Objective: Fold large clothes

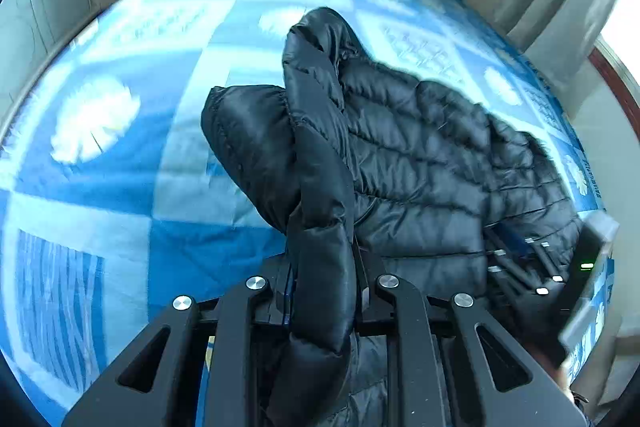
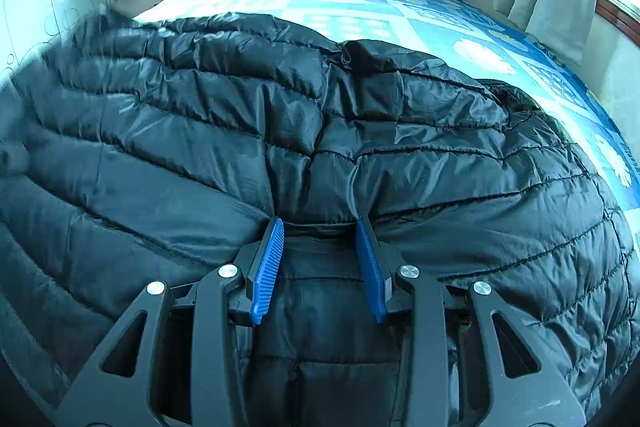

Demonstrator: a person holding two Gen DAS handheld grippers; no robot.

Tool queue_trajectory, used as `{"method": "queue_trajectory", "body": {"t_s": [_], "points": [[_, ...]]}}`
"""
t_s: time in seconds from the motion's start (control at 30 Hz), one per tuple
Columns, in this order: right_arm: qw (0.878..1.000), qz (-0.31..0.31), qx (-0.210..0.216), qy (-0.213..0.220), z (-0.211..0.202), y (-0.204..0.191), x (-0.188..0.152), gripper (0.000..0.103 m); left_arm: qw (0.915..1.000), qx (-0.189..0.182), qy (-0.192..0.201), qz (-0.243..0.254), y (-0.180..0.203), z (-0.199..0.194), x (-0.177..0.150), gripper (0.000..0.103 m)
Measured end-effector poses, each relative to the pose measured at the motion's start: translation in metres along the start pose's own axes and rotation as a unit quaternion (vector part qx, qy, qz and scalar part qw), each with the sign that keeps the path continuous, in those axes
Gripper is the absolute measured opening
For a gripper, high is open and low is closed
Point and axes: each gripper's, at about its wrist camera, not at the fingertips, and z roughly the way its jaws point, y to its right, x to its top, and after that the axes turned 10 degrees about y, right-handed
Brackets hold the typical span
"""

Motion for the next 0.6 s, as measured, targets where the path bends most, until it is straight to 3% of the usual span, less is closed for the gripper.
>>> {"method": "queue_trajectory", "body": {"t_s": [0.13, 0.3, 0.6], "points": [[1.000, 0.001, 0.014, -0.001, -0.003, 0.006, 0.006, 0.037, 0.9993, 0.001, 0.027, 0.025, 0.032, -0.034, 0.011, 0.020], [1.000, 0.017, 0.023, 0.006, -0.022, 0.036, 0.018, 0.037, 0.9957, 0.029, 0.046, 0.075, 0.091, -0.053, 0.022, 0.020], [0.997, 0.040, -0.048, 0.039, -0.074, 0.146, 0.023, 0.045, 0.9844, 0.066, 0.048, 0.156, 0.201, -0.030, 0.017, 0.020]]}}
